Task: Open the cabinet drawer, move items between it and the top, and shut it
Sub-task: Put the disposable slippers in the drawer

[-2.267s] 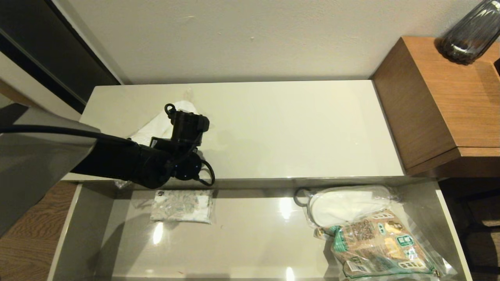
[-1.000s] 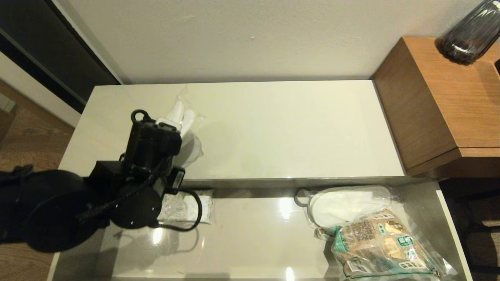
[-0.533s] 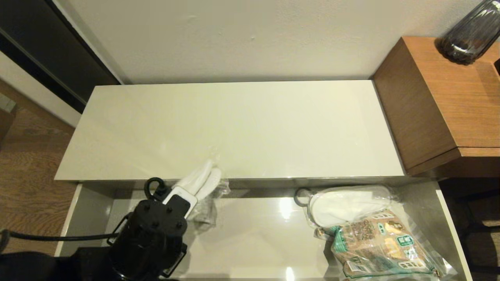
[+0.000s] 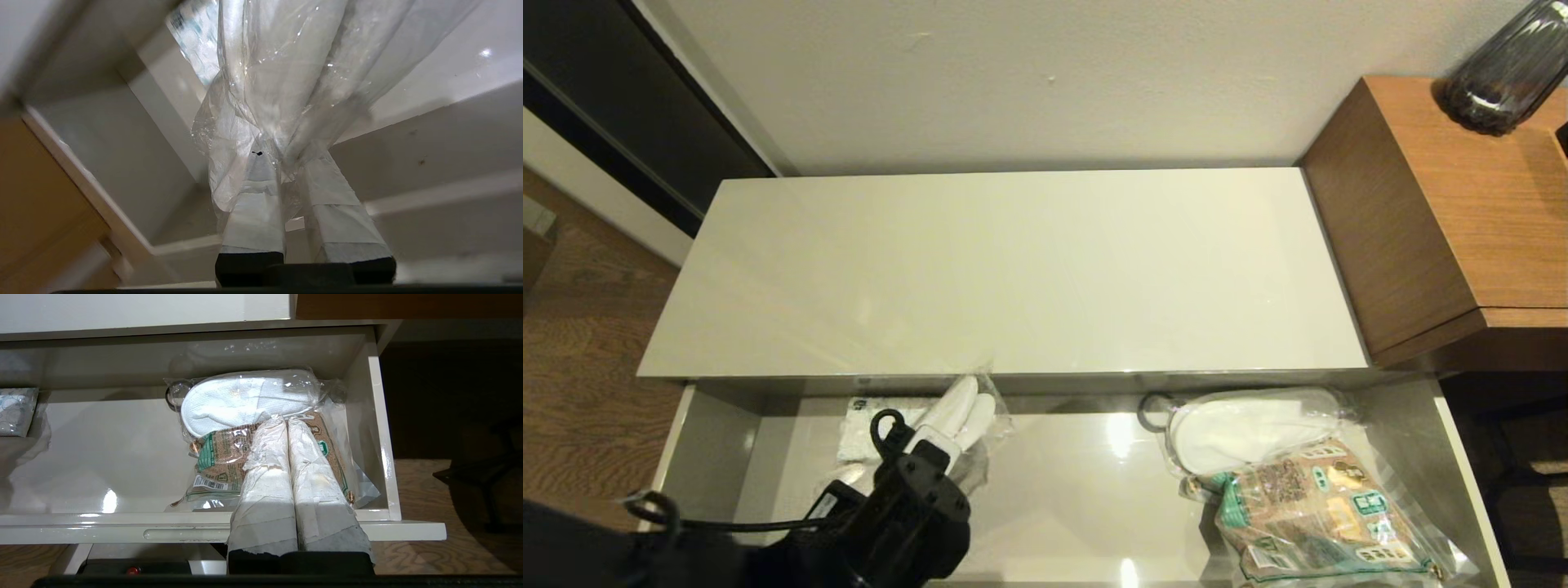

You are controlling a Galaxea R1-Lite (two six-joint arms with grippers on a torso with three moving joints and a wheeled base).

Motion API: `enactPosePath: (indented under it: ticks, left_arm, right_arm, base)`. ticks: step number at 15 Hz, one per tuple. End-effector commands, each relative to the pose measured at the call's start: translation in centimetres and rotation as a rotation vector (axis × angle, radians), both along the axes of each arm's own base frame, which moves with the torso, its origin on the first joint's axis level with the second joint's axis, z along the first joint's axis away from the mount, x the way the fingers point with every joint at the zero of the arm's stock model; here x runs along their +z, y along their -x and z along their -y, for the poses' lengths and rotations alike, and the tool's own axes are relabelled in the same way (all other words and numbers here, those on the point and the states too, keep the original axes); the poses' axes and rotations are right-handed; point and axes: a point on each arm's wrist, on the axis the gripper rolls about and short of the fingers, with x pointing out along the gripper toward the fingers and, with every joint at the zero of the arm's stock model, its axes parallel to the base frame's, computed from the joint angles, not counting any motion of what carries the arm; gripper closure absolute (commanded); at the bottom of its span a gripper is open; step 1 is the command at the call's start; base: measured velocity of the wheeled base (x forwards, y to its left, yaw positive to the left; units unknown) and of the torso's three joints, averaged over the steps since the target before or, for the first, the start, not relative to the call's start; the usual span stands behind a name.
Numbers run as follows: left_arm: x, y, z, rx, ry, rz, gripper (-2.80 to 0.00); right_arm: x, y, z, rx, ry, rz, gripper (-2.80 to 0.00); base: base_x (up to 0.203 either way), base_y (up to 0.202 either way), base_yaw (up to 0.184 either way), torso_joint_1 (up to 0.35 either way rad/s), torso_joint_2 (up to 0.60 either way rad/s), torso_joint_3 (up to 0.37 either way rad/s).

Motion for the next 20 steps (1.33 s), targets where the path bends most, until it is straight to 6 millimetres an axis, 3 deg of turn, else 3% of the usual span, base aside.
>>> enactPosePath:
  ticks: [1, 3, 5, 14, 19, 20]
  left_arm:
    - [-3.8, -3.2, 1.4, 0.102, -0.041, -0.064, 0.00]
    - [-4.8, -5.6, 1.6, 0.184, -0.015, -0.060, 0.00]
    - [-5.1, -6.7, 1.3, 0.223, -0.004, -0.054, 0.00]
    - [0.8, -6.1, 0.1, 0.251, 0.148, 0.079, 0.00]
    - [1.0, -5.1, -0.9, 0.257, 0.123, 0.057, 0.00]
    - [0.8, -5.0, -0.9, 0.262, 0.112, 0.056, -2.80]
  right_arm:
    - [0.0, 0.0, 0.0, -0.001, 0.000, -0.001, 0.00]
    - [0.0, 0.0, 0.0, 0.001, 0.000, 0.001, 0.00]
    - [0.0, 0.0, 0.0, -0.001, 0.000, 0.001, 0.00]
    - [0.0, 0.0, 0.0, -0.001, 0.000, 0.001, 0.00]
    - [0.0, 0.0, 0.0, -0.001, 0.000, 0.001, 0.00]
    - [0.0, 0.0, 0.0, -0.001, 0.000, 0.001, 0.00]
  base:
    - [0.000, 0.000, 0.000, 0.000, 0.00, 0.000]
    - [0.000, 0.000, 0.000, 0.000, 0.00, 0.000]
    - [0.000, 0.000, 0.000, 0.000, 0.00, 0.000]
    - [0.000, 0.000, 0.000, 0.000, 0.00, 0.000]
    - [0.000, 0.000, 0.000, 0.000, 0.00, 0.000]
    - [0.000, 0.000, 0.000, 0.000, 0.00, 0.000]
